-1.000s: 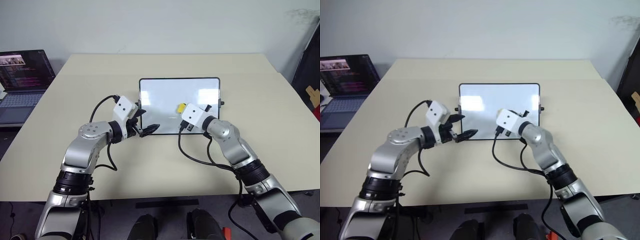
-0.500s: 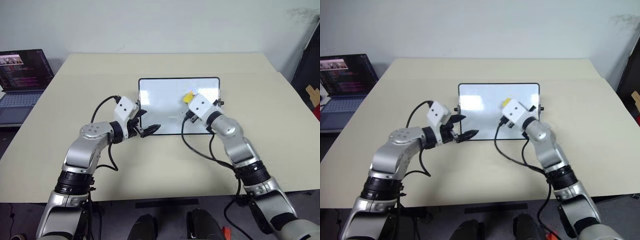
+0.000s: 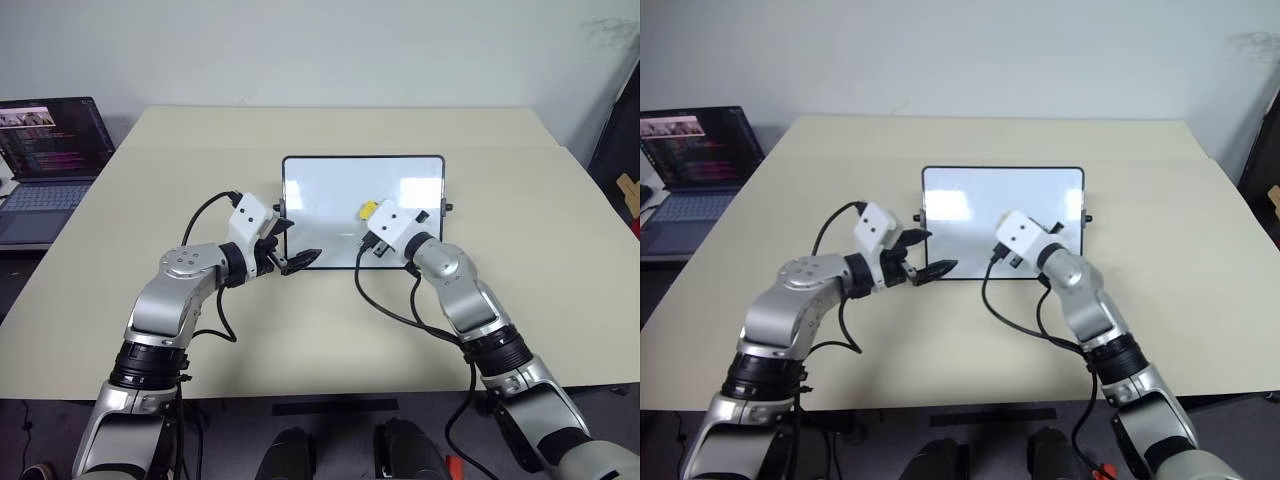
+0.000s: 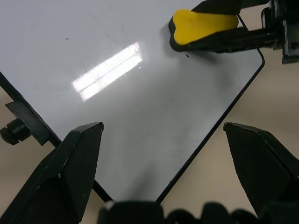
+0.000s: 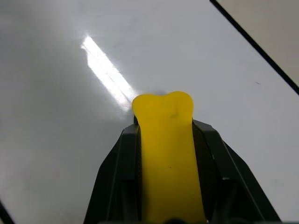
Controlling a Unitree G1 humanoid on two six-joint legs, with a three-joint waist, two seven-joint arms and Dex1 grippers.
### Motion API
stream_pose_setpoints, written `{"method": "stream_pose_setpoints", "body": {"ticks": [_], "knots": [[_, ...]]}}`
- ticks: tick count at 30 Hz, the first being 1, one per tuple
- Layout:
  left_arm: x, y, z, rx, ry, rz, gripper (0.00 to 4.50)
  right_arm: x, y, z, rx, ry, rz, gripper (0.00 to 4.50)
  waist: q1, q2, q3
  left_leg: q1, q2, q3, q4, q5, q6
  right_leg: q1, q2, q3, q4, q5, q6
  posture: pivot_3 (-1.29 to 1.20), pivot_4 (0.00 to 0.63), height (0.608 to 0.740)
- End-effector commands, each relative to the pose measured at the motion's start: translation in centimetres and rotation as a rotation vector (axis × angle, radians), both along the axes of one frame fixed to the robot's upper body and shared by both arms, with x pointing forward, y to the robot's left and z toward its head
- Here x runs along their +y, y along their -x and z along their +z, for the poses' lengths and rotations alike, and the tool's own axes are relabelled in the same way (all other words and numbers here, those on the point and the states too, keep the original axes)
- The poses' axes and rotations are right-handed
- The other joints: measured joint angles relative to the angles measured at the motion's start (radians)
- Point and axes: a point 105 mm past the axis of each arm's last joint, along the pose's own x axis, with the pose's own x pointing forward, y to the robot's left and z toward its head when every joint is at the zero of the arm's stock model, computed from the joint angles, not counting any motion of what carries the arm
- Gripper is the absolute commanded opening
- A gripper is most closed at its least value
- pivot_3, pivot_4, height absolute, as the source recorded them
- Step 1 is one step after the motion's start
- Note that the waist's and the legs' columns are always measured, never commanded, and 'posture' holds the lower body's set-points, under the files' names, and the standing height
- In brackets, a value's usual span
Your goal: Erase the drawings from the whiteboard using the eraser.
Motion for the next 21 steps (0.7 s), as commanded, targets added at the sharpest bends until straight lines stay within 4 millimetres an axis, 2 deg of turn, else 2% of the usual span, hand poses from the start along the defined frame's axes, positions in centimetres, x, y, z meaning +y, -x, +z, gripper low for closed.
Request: {"method": "stream_pose_setpoints", "body": {"ticks": [1, 3, 6, 10, 13, 16, 21], "knots": [[-0.5, 0.1, 1.0, -0.052, 0.005, -0.020, 4.50, -2.4, -0.3, 1.2, -0.024, -0.049, -0.083, 1.14, 0.000, 0.000, 0.000, 0.000, 0.000, 0.000, 0.000, 0.000, 0.000, 0.000, 0.000, 0.000, 0.000, 0.000, 0.000, 0.00, 0.150, 0.740], [-0.6, 0.1, 1.0, -0.051, 0.006, -0.023, 4.50, -2.7, 0.0, 1.5, -0.021, -0.082, -0.085, 1.14, 0.000, 0.000, 0.000, 0.000, 0.000, 0.000, 0.000, 0.000, 0.000, 0.000, 0.000, 0.000, 0.000, 0.000, 0.000, 0.00, 0.150, 0.740], [-0.7, 0.1, 0.9, -0.048, 0.006, -0.026, 4.50, -2.2, 0.9, 2.2, -0.005, -0.166, -0.040, 1.14, -0.001, 0.000, 0.000, 0.000, 0.000, 0.000, 0.000, 0.000, 0.000, 0.000, 0.000, 0.000, -0.001, 0.000, 0.000, 0.00, 0.150, 0.740], [-0.5, 0.1, 0.8, -0.043, 0.006, -0.023, 4.50, 0.6, 4.7, 4.1, 0.058, -0.374, 0.220, 1.14, -0.004, 0.000, 0.000, -0.001, 0.001, 0.000, -0.001, 0.000, 0.000, -0.001, 0.000, 0.000, -0.001, 0.000, 0.000, 0.00, 0.150, 0.740], [-0.3, 0.6, 0.9, -0.036, 0.031, -0.037, 4.50, -0.7, 7.0, 4.7, 0.070, -0.448, 0.287, 1.14, -0.002, 0.000, 0.000, -0.002, 0.002, 0.000, -0.001, -0.001, 0.000, -0.001, 0.001, 0.000, -0.002, 0.000, 0.000, 0.00, 0.150, 0.740], [-0.4, 1.5, 0.7, -0.020, 0.036, -0.083, 4.50, -2.1, 8.6, 4.1, 0.111, -0.456, 0.304, 1.14, 0.002, 0.000, 0.000, -0.002, 0.001, -0.001, -0.001, -0.001, 0.001, -0.001, 0.000, -0.001, -0.003, -0.001, 0.001, 0.00, 0.150, 0.740], [-0.8, 4.1, -0.5, 0.029, 0.005, -0.205, 4.50, -3.7, 11.6, 0.2, 0.249, -0.373, 0.309, 1.14, 0.002, 0.000, 0.000, -0.003, 0.001, -0.002, -0.001, -0.001, 0.001, 0.000, -0.001, 0.000, -0.004, -0.002, 0.001, 0.00, 0.150, 0.740]]}}
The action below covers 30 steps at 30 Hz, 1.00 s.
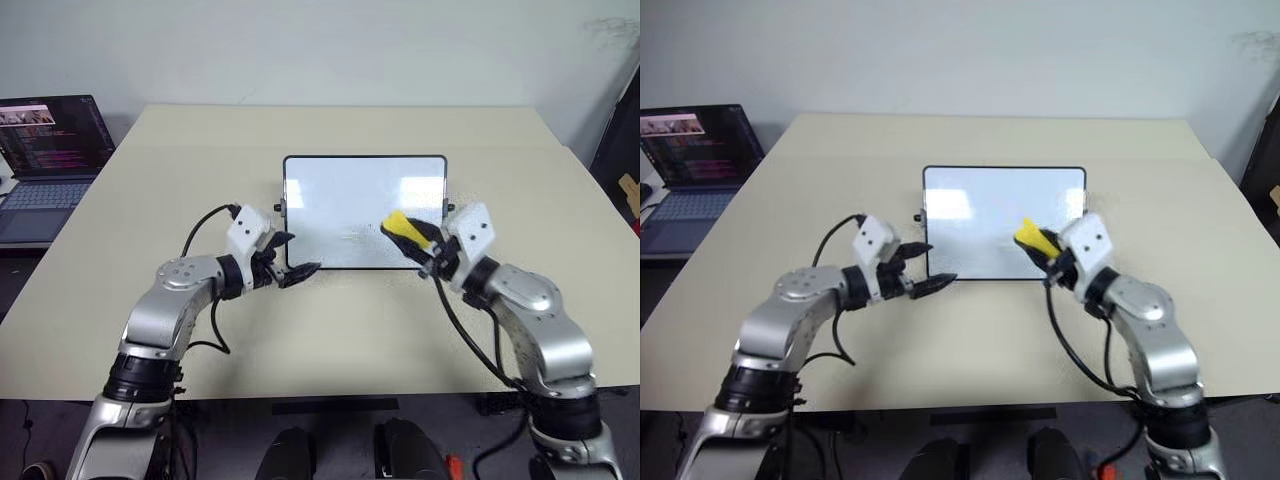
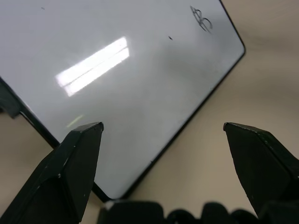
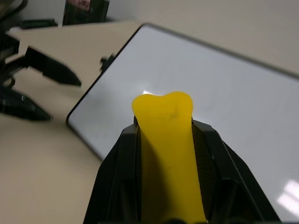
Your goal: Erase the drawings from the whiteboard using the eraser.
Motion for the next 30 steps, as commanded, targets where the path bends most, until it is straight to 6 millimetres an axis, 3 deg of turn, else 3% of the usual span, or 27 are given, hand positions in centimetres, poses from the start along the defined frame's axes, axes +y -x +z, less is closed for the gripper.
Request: {"method": "stream_pose_setpoints", "body": {"ticks": [1, 4, 9, 15, 21, 30], "knots": [[-0.9, 1.4, 1.0, -0.045, 0.000, -0.097, 4.50, -0.4, 1.6, -0.2, -0.024, 0.028, 0.025, 1.14, 0.000, 0.000, 0.000, 0.000, 0.000, 0.000, 0.000, 0.000, 0.000, 0.000, 0.000, 0.000, 0.000, 0.000, 0.000, 0.00, 0.150, 0.740], [-1.7, 1.9, 0.8, -0.029, 0.019, -0.120, 4.50, -1.9, 1.9, -1.7, -0.037, 0.108, -0.035, 1.14, -0.002, 0.000, 0.000, 0.001, 0.000, 0.002, 0.001, 0.000, 0.000, 0.000, 0.000, 0.000, 0.001, 0.000, 0.000, 0.00, 0.150, 0.740], [-2.8, 2.0, 0.7, -0.034, 0.032, -0.129, 4.50, -3.3, 1.7, -2.6, -0.111, 0.195, -0.114, 1.14, -0.002, 0.000, 0.000, 0.002, 0.000, 0.002, 0.001, 0.000, 0.000, 0.002, 0.000, 0.000, 0.001, 0.000, 0.001, 0.00, 0.150, 0.740], [-3.7, 0.9, 1.2, -0.069, 0.035, -0.127, 4.50, -2.9, 0.6, -2.8, -0.228, 0.243, -0.143, 1.14, -0.002, -0.001, 0.001, 0.002, 0.000, 0.002, 0.001, 0.000, 0.000, 0.002, 0.001, 0.000, 0.001, 0.000, 0.001, 0.00, 0.150, 0.740], [-3.9, -0.9, 1.7, -0.100, 0.028, -0.103, 4.50, -1.3, -4.0, -0.9, -0.373, 0.147, -0.280, 1.14, -0.005, -0.001, 0.001, 0.004, 0.000, 0.003, 0.001, 0.000, 0.000, 0.002, 0.004, 0.001, 0.003, 0.000, 0.000, 0.00, 0.150, 0.740], [-3.8, -1.5, 1.8, -0.112, 0.018, -0.110, 4.50, -0.2, -8.6, 0.6, -0.443, 0.122, -0.337, 1.14, -0.003, -0.001, 0.001, 0.001, -0.001, 0.003, 0.001, 0.000, -0.001, 0.000, 0.002, 0.001, 0.001, 0.000, 0.000, 0.00, 0.150, 0.740]]}}
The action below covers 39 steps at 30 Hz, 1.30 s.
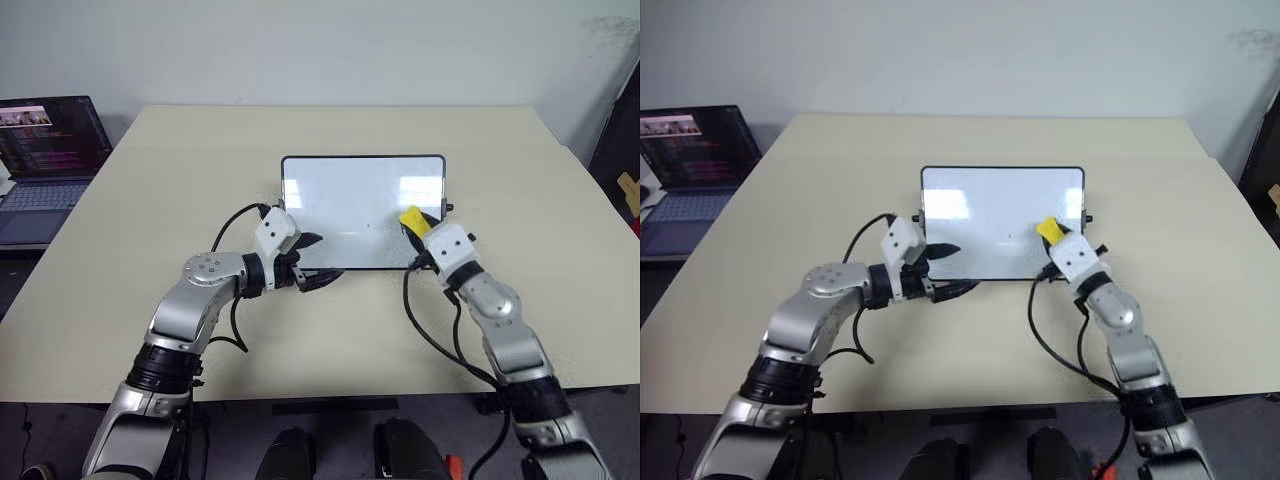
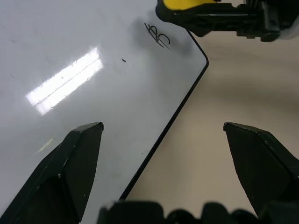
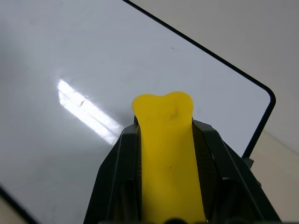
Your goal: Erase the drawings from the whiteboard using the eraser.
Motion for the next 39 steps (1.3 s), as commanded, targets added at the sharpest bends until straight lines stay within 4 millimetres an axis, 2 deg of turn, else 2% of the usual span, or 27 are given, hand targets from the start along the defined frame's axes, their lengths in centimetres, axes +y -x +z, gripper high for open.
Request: {"method": "stream_pose_setpoints", "body": {"ticks": [1, 4, 8, 14, 18, 20, 24, 28, 32, 36, 39], "knots": [[-0.4, -0.1, 1.2, -0.053, 0.005, -0.024, 4.50, 0.0, -0.9, 0.9, -0.050, -0.007, -0.013, 1.14, 0.000, 0.000, 0.000, 0.000, 0.000, 0.000, 0.000, 0.000, 0.000, 0.000, -0.001, 0.000, 0.000, 0.000, 0.000, 0.00, 0.150, 0.740], [-0.4, -0.1, 1.1, -0.053, 0.004, -0.025, 4.50, 0.0, -1.6, 0.0, -0.017, -0.003, -0.027, 1.14, 0.000, 0.000, 0.000, 0.000, 0.000, 0.000, 0.000, 0.000, 0.000, 0.000, -0.001, 0.000, 0.000, 0.000, 0.000, 0.00, 0.150, 0.740], [-0.3, -0.1, 1.1, -0.054, 0.003, -0.021, 4.50, -0.8, -1.9, -3.5, 0.139, 0.009, -0.077, 1.14, -0.001, 0.000, 0.000, 0.000, 0.000, 0.000, 0.000, 0.000, 0.000, 0.000, -0.001, 0.000, 0.000, 0.000, 0.000, 0.00, 0.150, 0.740], [-0.1, 0.1, 1.1, -0.053, 0.002, -0.017, 4.50, -1.9, -0.4, -8.0, 0.340, 0.048, -0.109, 1.14, -0.001, -0.002, -0.003, 0.005, 0.000, 0.000, 0.001, 0.000, 0.001, 0.004, -0.001, 0.001, 0.004, 0.000, 0.000, 0.00, 0.150, 0.740], [-0.1, 0.1, 1.1, -0.053, 0.002, -0.017, 4.50, -1.8, 0.5, -9.6, 0.422, 0.086, -0.099, 1.13, -0.003, -0.004, -0.005, 0.009, 0.000, 0.000, 0.002, 0.000, 0.001, 0.009, 0.000, 0.000, 0.004, 0.000, 0.000, 0.00, 0.150, 0.740], [-0.1, 0.0, 1.1, -0.053, 0.002, -0.017, 4.50, -1.7, 0.9, -10.2, 0.460, 0.105, -0.095, 1.13, -0.004, -0.004, -0.005, 0.018, 0.001, 0.000, 0.002, 0.000, 0.001, 0.018, 0.000, 0.000, 0.002, 0.000, 0.000, 0.00, 0.150, 0.740], [0.0, 0.0, 1.1, -0.052, 0.000, -0.015, 4.50, -1.5, 0.7, -9.4, 0.452, 0.098, -0.096, 1.13, -0.004, -0.004, -0.005, 0.025, 0.002, 0.000, 0.002, 0.000, 0.002, 0.025, 0.000, 0.000, 0.001, -0.002, 0.004, 0.00, 0.150, 0.740], [-0.1, 0.0, 1.1, -0.049, 0.000, -0.014, 4.50, -1.4, -0.5, -6.2, 0.342, 0.046, -0.121, 1.13, -0.005, -0.005, -0.005, 0.025, 0.002, -0.001, 0.002, 0.001, 0.002, 0.025, 0.000, 0.000, 0.001, -0.002, 0.004, 0.00, 0.150, 0.740], [-0.2, 0.2, 1.0, -0.044, 0.002, -0.018, 4.50, -2.1, -1.6, -3.2, 0.236, -0.022, -0.186, 1.13, -0.007, -0.004, -0.004, 0.023, 0.002, 0.000, 0.002, 0.001, 0.002, 0.022, 0.000, 0.001, 0.001, -0.001, 0.003, 0.00, 0.150, 0.740], [-0.3, 0.3, 0.9, -0.039, 0.004, -0.018, 4.50, -2.8, -2.1, -2.2, 0.194, -0.042, -0.231, 1.13, -0.003, -0.004, -0.004, 0.020, 0.002, 0.000, 0.001, 0.001, 0.002, 0.019, 0.000, 0.001, 0.001, 0.002, -0.001, 0.00, 0.150, 0.740], [-0.3, 0.3, 0.9, -0.037, 0.005, -0.017, 4.50, -2.8, -1.9, -3.4, 0.248, -0.007, -0.220, 1.13, -0.003, -0.004, -0.004, 0.017, 0.002, -0.001, 0.000, 0.000, 0.002, 0.017, 0.000, 0.000, 0.000, 0.002, -0.001, 0.00, 0.150, 0.740]]}}
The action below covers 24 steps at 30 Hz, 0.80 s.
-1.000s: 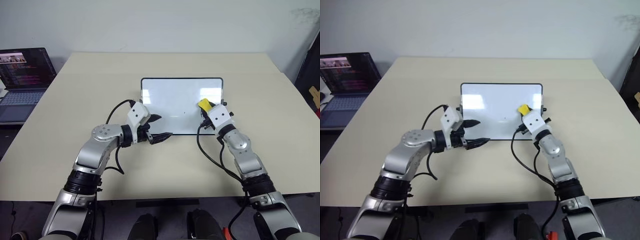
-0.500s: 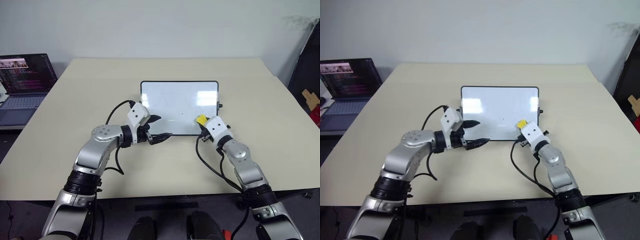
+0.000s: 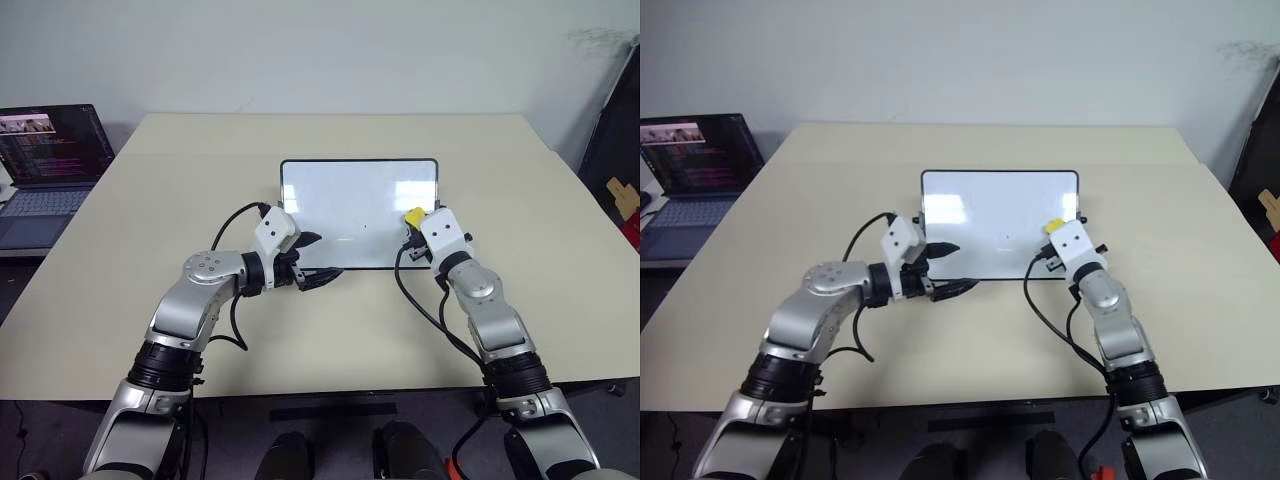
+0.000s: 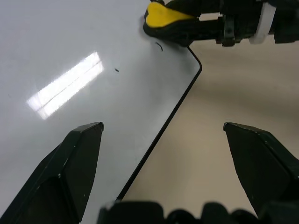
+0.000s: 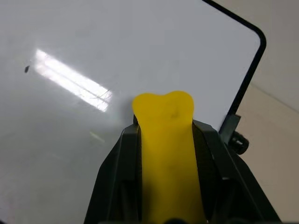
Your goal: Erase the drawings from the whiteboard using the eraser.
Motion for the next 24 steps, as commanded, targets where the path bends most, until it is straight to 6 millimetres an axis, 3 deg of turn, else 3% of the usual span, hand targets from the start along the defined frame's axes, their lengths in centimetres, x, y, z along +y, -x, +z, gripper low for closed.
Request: {"method": "stream_pose_setpoints", "body": {"ticks": [1, 7, 13, 19, 24], "knots": [[-0.5, 0.4, 1.3, -0.051, 0.013, -0.022, 4.50, -1.2, 0.1, -2.0, 0.096, 0.031, -0.035, 1.13, -0.001, 0.000, 0.000, 0.000, 0.000, 0.000, 0.000, 0.000, 0.000, 0.000, 0.000, 0.000, 0.000, 0.000, 0.000, 0.00, 0.150, 0.740], [-0.4, 0.5, 1.3, -0.051, 0.011, -0.016, 4.50, -1.0, 2.4, -6.7, 0.295, 0.151, 0.052, 1.13, 0.000, 0.000, 0.000, 0.000, 0.000, -0.001, 0.000, 0.000, 0.000, 0.001, 0.000, -0.001, -0.002, 0.000, 0.000, 0.00, 0.150, 0.740], [-0.3, 0.3, 1.5, -0.051, 0.011, -0.005, 4.50, -0.3, 3.5, -7.8, 0.351, 0.170, 0.093, 1.13, -0.003, -0.001, 0.000, 0.003, 0.001, 0.000, 0.000, 0.000, 0.000, 0.004, 0.000, 0.000, -0.003, -0.003, 0.005, 0.00, 0.150, 0.740], [0.6, -0.7, 1.6, -0.056, -0.002, 0.066, 4.50, 0.3, 2.1, -4.9, 0.235, 0.147, 0.079, 1.13, -0.008, -0.001, 0.000, 0.004, 0.001, 0.000, 0.000, 0.000, 0.000, 0.004, 0.000, 0.000, -0.003, -0.003, 0.005, 0.00, 0.150, 0.740], [3.0, -2.6, 1.8, -0.083, -0.029, 0.222, 4.50, 2.8, 0.8, -1.3, 0.090, 0.144, 0.136, 1.13, -0.023, -0.001, 0.001, 0.004, 0.001, 0.000, 0.000, 0.000, 0.000, 0.003, 0.000, 0.000, -0.002, -0.002, 0.005, 0.00, 0.150, 0.740]]}}
